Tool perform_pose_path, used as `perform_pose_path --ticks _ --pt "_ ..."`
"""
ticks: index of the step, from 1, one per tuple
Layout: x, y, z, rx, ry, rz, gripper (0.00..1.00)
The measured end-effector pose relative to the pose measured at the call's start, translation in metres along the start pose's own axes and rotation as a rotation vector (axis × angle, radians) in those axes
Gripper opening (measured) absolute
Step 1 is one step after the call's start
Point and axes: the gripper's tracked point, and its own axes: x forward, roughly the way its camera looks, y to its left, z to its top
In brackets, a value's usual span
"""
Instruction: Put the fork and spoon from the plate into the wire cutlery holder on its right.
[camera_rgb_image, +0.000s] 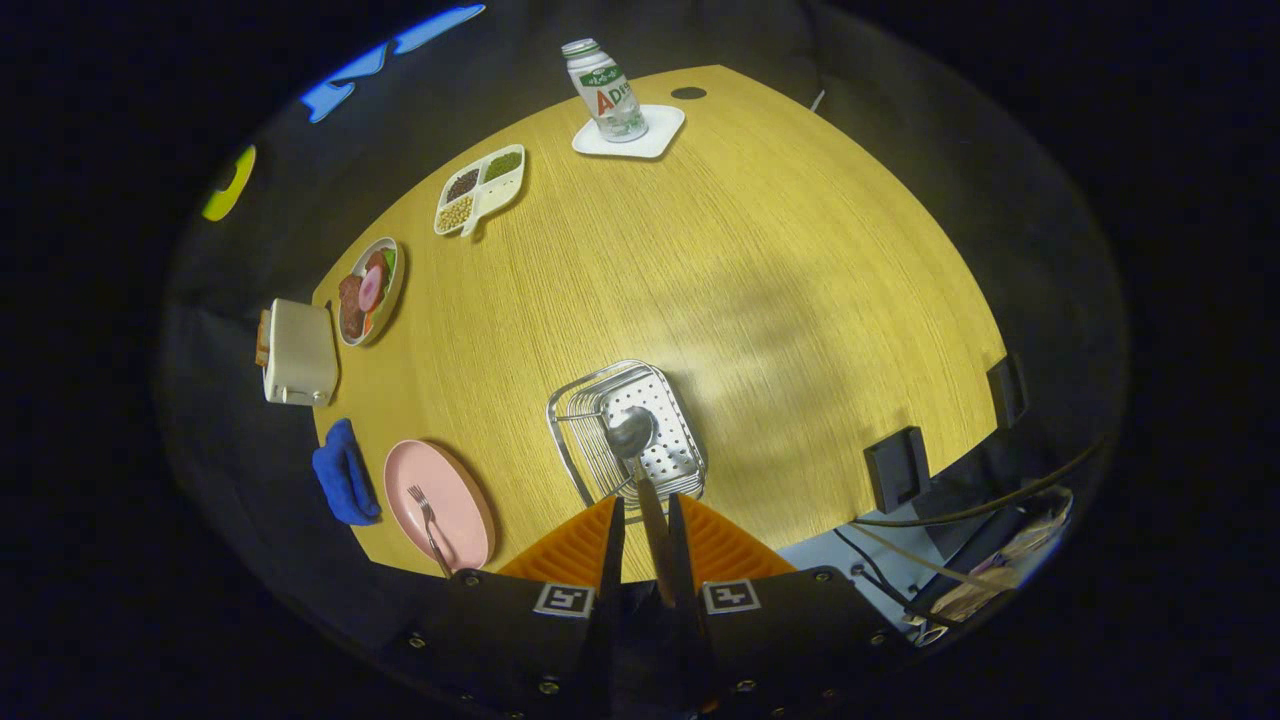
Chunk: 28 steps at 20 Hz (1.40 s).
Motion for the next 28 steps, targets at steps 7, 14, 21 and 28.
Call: perform_pose_path --ticks 7,14,21,28 --pt "-0.021 0.036 0.007 -0.069 -0.062 0.036 0.25" --pt "-0.021 0.081 -0.011 -0.148 -0.071 0.070 0.25" --pt "-0.013 0.155 -0.058 -0.257 -0.053 0.152 0.25" --pt "0.025 0.222 -0.120 -0.370 0.046 0.204 0.25"
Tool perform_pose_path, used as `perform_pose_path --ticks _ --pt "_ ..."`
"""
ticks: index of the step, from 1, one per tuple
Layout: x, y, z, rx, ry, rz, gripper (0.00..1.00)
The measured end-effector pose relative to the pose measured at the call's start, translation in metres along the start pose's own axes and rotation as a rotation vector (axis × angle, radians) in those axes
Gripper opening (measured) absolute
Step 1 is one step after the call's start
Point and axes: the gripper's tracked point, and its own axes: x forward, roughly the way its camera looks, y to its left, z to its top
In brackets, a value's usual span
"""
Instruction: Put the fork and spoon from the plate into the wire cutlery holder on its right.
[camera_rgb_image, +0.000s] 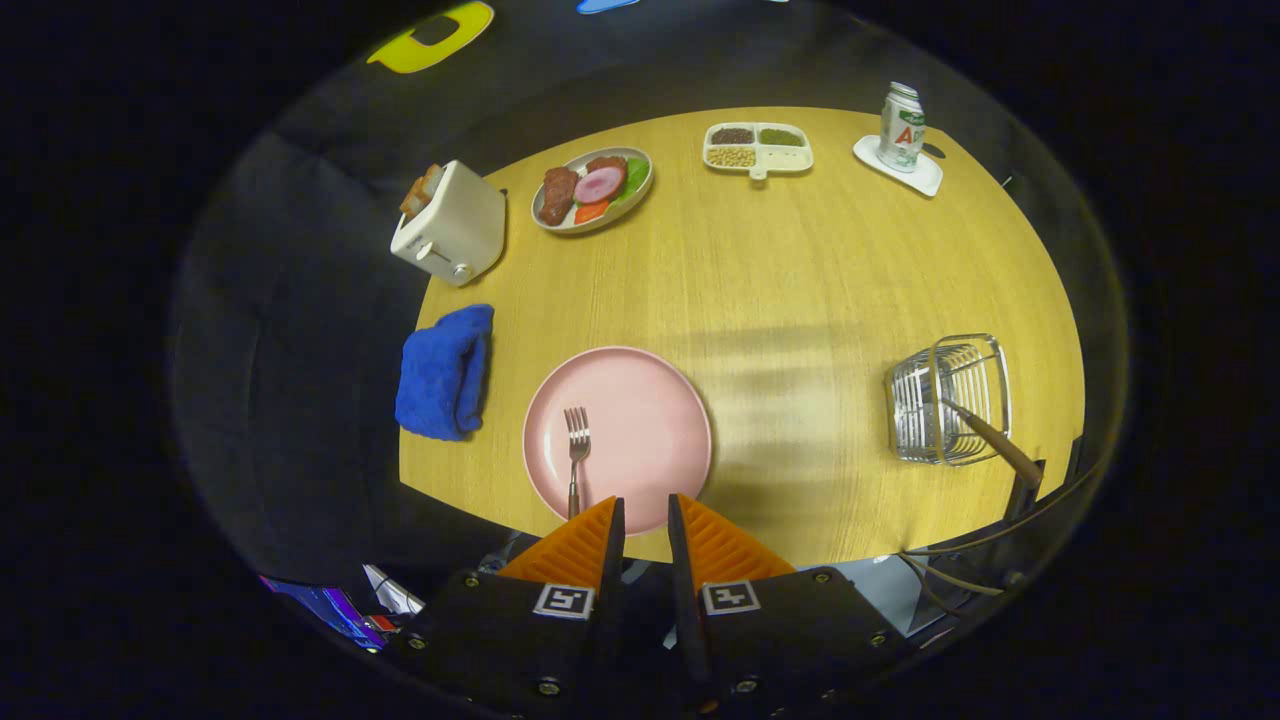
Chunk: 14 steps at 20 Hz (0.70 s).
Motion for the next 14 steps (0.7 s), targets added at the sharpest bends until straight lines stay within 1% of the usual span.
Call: perform_pose_path --ticks 6,9,12,14 --pt "0.054 0.037 -0.028 -0.058 0.107 0.017 0.25" --pt "0.081 0.047 -0.035 -0.088 0.144 0.005 0.25" --pt "0.102 0.055 -0.041 -0.094 0.177 0.001 0.25" --pt "0.115 0.054 -0.042 -0.103 0.193 -0.015 0.25"
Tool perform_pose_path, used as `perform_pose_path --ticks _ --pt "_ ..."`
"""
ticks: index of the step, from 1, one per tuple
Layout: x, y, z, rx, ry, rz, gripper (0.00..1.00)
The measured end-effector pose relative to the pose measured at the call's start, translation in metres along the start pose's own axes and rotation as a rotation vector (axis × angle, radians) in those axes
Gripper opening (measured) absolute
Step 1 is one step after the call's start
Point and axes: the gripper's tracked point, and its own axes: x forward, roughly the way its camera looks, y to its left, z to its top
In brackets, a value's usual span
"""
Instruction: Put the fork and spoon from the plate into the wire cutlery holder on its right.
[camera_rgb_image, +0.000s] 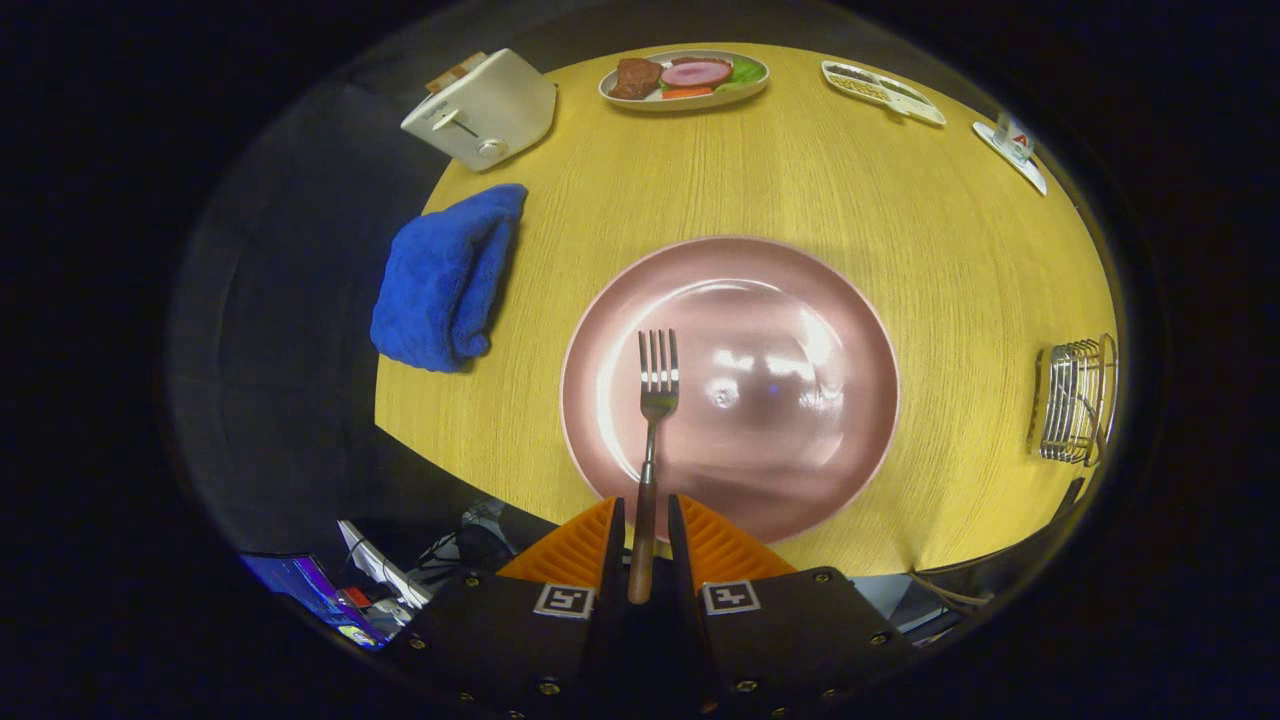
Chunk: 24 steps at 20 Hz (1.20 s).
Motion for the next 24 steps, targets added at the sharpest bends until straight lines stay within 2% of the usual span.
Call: perform_pose_path --ticks 10,12,16,17,24 --pt "0.037 0.003 -0.002 -0.023 0.082 -0.034 0.25" --pt "0.040 0.002 -0.005 -0.003 0.102 -0.029 0.14" --pt "0.045 0.004 -0.003 0.023 0.088 -0.003 0.14" --pt "0.034 0.002 -0.001 0.038 0.085 0.005 0.03" --pt "0.021 -0.007 0.009 0.118 0.050 0.039 0.03"
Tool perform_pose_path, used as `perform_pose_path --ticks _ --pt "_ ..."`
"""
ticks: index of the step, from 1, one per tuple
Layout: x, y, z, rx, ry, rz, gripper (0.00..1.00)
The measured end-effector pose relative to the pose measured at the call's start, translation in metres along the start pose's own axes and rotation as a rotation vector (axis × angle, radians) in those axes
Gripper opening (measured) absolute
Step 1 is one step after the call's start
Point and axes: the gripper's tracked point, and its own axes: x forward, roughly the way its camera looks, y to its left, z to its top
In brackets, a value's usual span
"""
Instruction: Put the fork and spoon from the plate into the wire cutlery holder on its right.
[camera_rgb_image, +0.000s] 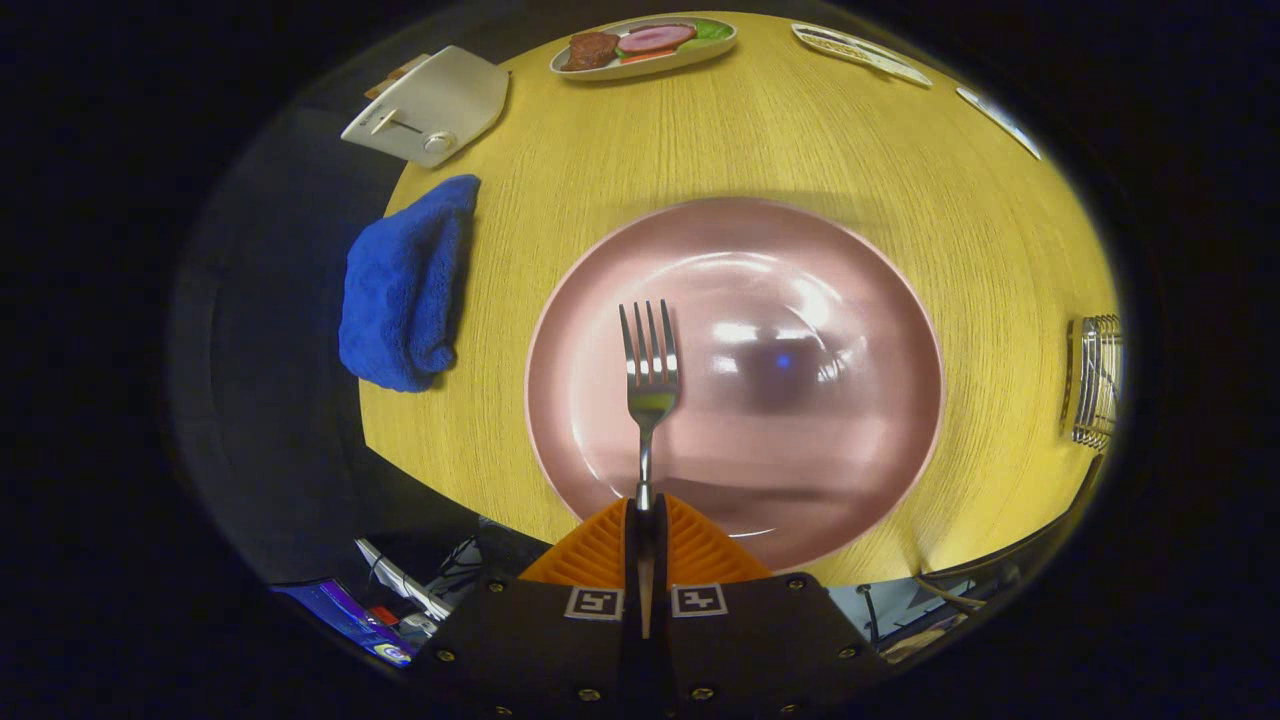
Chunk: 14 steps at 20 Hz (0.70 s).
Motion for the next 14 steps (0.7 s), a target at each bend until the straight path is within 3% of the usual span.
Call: perform_pose_path --ticks 7,14 --pt "-0.018 -0.008 0.008 0.053 -0.024 0.035 0.03" --pt "-0.066 -0.041 0.028 0.106 -0.085 0.050 0.03"
